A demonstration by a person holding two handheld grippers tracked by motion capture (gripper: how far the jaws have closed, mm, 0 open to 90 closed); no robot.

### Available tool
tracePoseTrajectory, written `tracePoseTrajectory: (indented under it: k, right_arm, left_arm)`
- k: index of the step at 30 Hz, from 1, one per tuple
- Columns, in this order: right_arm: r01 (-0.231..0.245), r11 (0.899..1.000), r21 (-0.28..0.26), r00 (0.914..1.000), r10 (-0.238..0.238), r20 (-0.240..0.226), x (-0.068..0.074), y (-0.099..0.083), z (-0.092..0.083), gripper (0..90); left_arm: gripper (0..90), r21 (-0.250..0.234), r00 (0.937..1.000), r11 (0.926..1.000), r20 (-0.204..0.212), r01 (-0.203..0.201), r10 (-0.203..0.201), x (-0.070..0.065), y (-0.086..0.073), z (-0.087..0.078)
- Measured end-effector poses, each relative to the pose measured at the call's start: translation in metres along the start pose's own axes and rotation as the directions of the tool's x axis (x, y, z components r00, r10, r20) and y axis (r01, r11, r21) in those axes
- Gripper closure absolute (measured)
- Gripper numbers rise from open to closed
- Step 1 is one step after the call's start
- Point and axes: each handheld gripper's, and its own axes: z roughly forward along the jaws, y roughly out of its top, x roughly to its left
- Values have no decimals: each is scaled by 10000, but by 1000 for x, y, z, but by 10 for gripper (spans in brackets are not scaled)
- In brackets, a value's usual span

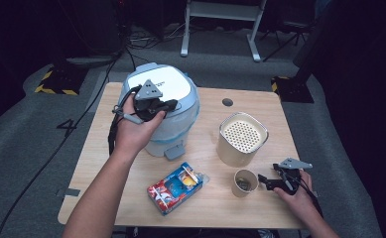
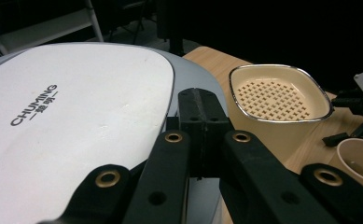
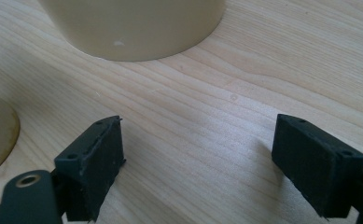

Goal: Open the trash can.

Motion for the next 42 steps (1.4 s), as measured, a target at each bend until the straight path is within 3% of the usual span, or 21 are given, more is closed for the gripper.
tracePoseTrajectory:
  k: [31, 35, 38, 39, 40, 42]
  right_arm:
    - [2, 10000, 2, 10000, -2, -5, 0, 0, 0, 166]
    - [-2, 10000, 2, 10000, 2, -8, 0, 0, 0, 166]
    - [-1, 10000, 0, 10000, 1, -8, 0, 0, 0, 165]
    - [-3, 10000, 3, 10000, 3, -7, 0, 0, 0, 165]
    - [-2, 10000, 2, 10000, 2, -10, 0, 0, 0, 165]
    - [-1, 10000, 2, 10000, 1, -9, 0, 0, 0, 165]
  left_arm:
    - [900, 96, 9972, 9986, -532, -516, 520, -7, -2, 1]
    - [900, -167, 9987, 9995, -441, -260, 253, -5, -3, 1]
    - [900, -311, 10000, 9995, -29, 63, -64, -1, -5, 0]
    - [856, -498, 9995, 9983, 122, 302, -297, 0, -6, 0]
    - [755, -771, 9987, 9961, 289, 429, -408, 1, -7, -1]
    - [694, -1234, 9971, 9912, 654, 477, -398, -1, -8, -4]
